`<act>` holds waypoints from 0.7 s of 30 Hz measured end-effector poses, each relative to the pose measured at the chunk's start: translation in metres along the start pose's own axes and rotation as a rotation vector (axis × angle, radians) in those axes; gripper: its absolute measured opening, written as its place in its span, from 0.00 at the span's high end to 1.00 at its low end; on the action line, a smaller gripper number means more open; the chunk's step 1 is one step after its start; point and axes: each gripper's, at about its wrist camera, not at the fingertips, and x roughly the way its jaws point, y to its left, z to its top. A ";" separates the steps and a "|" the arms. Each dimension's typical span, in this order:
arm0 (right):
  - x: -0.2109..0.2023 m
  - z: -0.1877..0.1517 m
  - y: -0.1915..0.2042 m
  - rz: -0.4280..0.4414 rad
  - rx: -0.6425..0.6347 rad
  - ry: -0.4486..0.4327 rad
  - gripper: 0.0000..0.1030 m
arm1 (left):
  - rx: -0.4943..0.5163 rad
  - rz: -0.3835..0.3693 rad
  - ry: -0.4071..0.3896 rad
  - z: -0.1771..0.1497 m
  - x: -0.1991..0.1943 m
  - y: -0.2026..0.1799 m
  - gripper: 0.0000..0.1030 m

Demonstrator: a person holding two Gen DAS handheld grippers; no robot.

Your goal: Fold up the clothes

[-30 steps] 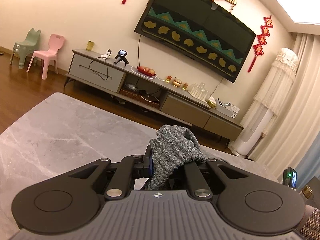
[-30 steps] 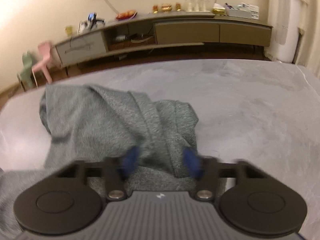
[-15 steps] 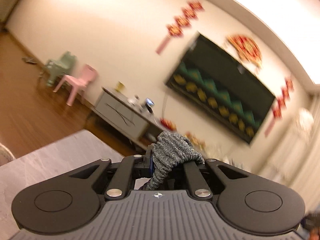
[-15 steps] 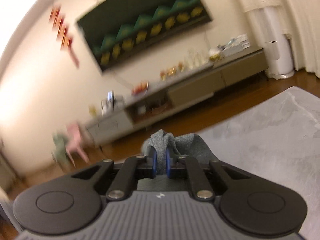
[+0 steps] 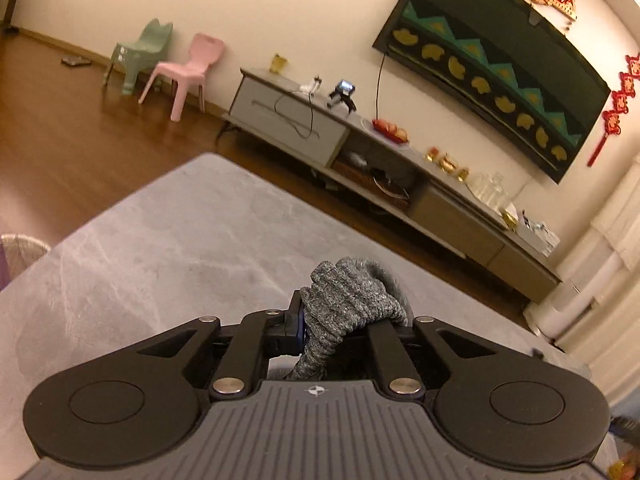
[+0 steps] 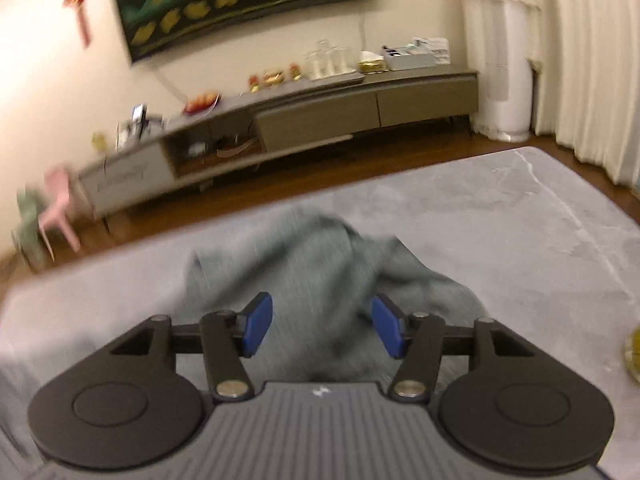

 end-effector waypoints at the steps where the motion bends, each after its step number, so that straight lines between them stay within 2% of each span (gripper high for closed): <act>1: 0.000 -0.006 -0.003 -0.005 -0.027 0.012 0.46 | -0.009 -0.009 0.020 -0.004 -0.005 0.003 0.78; 2: 0.001 -0.011 -0.005 -0.010 -0.050 0.024 0.45 | -0.016 -0.008 0.029 -0.008 -0.010 0.005 0.62; 3: 0.002 -0.013 -0.006 -0.014 -0.051 0.027 0.45 | -0.024 -0.006 0.038 -0.013 -0.014 0.007 0.53; 4: 0.003 -0.014 -0.006 -0.017 -0.048 0.027 0.45 | -0.032 -0.005 0.046 -0.018 -0.019 0.009 0.38; 5: 0.003 -0.015 -0.006 -0.021 -0.044 0.028 0.44 | -0.039 -0.004 0.055 -0.023 -0.023 0.010 0.29; 6: 0.004 -0.016 -0.007 -0.025 -0.041 0.029 0.43 | -0.017 -0.004 0.074 -0.027 -0.020 0.009 0.26; 7: 0.005 -0.017 -0.007 -0.020 -0.032 0.027 0.40 | 0.005 -0.004 0.092 -0.032 -0.017 0.007 0.24; 12: 0.020 -0.030 -0.005 0.016 -0.015 0.060 0.39 | 0.106 0.020 0.199 -0.056 0.013 -0.004 0.24; 15: 0.033 -0.033 -0.003 0.035 -0.002 0.096 0.37 | 0.142 0.050 0.215 -0.065 0.026 -0.011 0.24; 18: 0.043 -0.036 -0.002 0.024 -0.011 0.115 0.37 | 0.168 0.074 0.206 -0.071 0.031 -0.018 0.30; 21: 0.049 -0.037 -0.003 0.017 -0.017 0.130 0.48 | 0.182 0.082 0.195 -0.069 0.031 -0.018 0.46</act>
